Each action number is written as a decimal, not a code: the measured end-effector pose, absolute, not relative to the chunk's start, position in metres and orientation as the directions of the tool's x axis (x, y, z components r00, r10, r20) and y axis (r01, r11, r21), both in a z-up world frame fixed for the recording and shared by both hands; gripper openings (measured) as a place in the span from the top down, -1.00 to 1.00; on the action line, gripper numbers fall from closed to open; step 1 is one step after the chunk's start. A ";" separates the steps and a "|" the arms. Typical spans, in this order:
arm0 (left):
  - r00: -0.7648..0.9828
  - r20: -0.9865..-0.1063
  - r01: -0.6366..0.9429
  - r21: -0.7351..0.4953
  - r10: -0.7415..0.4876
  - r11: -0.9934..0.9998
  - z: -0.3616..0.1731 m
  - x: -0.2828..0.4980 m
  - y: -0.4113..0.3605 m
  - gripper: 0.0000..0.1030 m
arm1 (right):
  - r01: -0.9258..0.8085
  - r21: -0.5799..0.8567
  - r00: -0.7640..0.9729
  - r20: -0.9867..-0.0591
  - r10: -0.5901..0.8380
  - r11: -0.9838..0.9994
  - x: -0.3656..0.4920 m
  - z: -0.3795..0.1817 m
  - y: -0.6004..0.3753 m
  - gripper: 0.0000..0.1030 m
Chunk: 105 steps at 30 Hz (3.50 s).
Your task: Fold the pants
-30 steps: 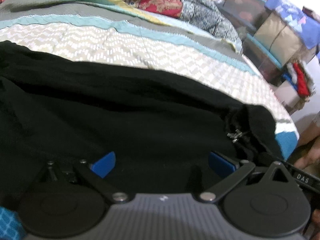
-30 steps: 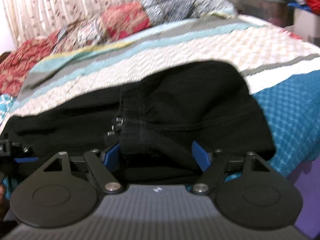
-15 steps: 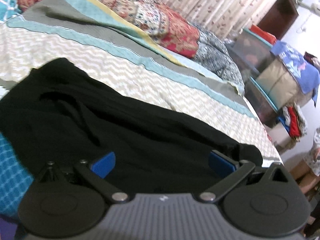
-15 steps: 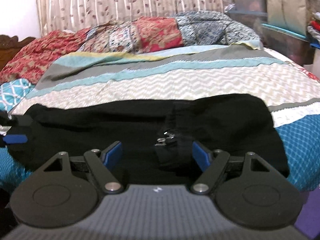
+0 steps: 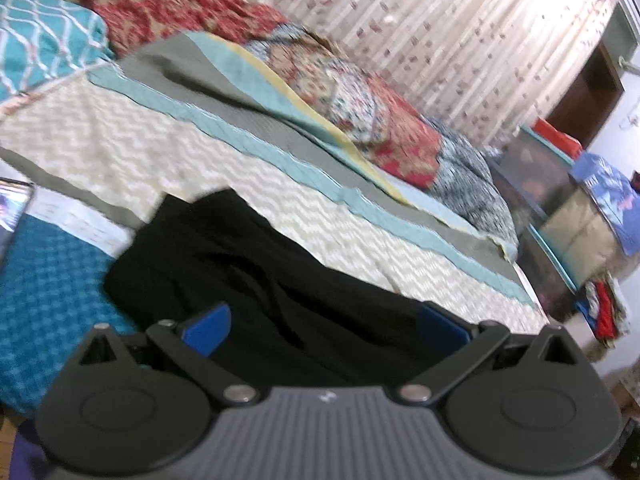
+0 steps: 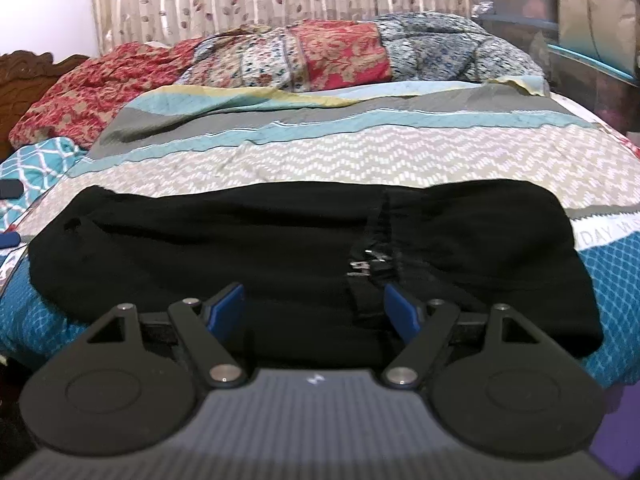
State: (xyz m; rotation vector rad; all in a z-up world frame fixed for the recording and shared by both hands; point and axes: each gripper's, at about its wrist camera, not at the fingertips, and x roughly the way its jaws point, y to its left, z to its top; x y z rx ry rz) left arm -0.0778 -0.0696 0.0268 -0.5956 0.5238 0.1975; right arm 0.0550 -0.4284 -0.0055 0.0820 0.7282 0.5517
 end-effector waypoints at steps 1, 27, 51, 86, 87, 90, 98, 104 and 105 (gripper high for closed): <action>0.851 -0.522 -0.337 -0.481 0.045 0.809 0.027 -0.082 -0.065 -0.99 | -0.463 0.257 0.606 -0.606 0.515 0.848 0.054 -0.004 -0.425 -0.51; 0.808 -0.587 -0.440 -0.655 -0.047 0.615 -0.064 -0.059 0.024 0.20 | -0.661 0.463 0.248 -0.608 0.754 0.590 0.098 0.013 -0.226 0.29; 0.786 -0.583 0.272 0.025 -0.207 0.962 -0.018 0.043 -0.237 0.49 | -0.214 0.707 0.416 -0.558 0.718 0.674 0.128 -0.006 -0.400 0.24; 0.753 -0.634 0.172 -0.071 -0.178 0.983 -0.017 -0.011 -0.185 0.58 | -0.120 0.662 0.356 -0.667 0.655 0.740 0.113 -0.030 -0.421 0.30; 0.753 -0.636 0.178 -0.054 -0.171 0.983 -0.016 -0.015 -0.190 0.50 | -0.103 0.676 0.357 -0.660 0.661 0.730 0.115 -0.036 -0.425 0.29; 0.769 -0.602 0.196 -0.099 -0.215 0.976 -0.004 -0.023 -0.191 0.22 | -0.106 0.680 0.357 -0.656 0.666 0.726 0.119 -0.033 -0.429 0.10; 0.837 -0.431 0.159 -0.395 -0.336 0.905 0.026 0.001 -0.160 0.05 | -0.176 0.635 0.449 -0.628 0.635 0.752 0.106 -0.010 -0.441 -0.02; 0.822 -0.463 0.089 -0.470 -0.331 0.878 0.010 0.044 -0.158 0.09 | -0.204 0.631 0.437 -0.625 0.647 0.748 0.128 -0.013 -0.426 -0.47; 0.820 -0.470 0.085 -0.465 -0.327 0.881 0.008 0.046 -0.162 0.09 | -0.204 0.625 0.429 -0.635 0.643 0.754 0.133 -0.017 -0.421 -0.45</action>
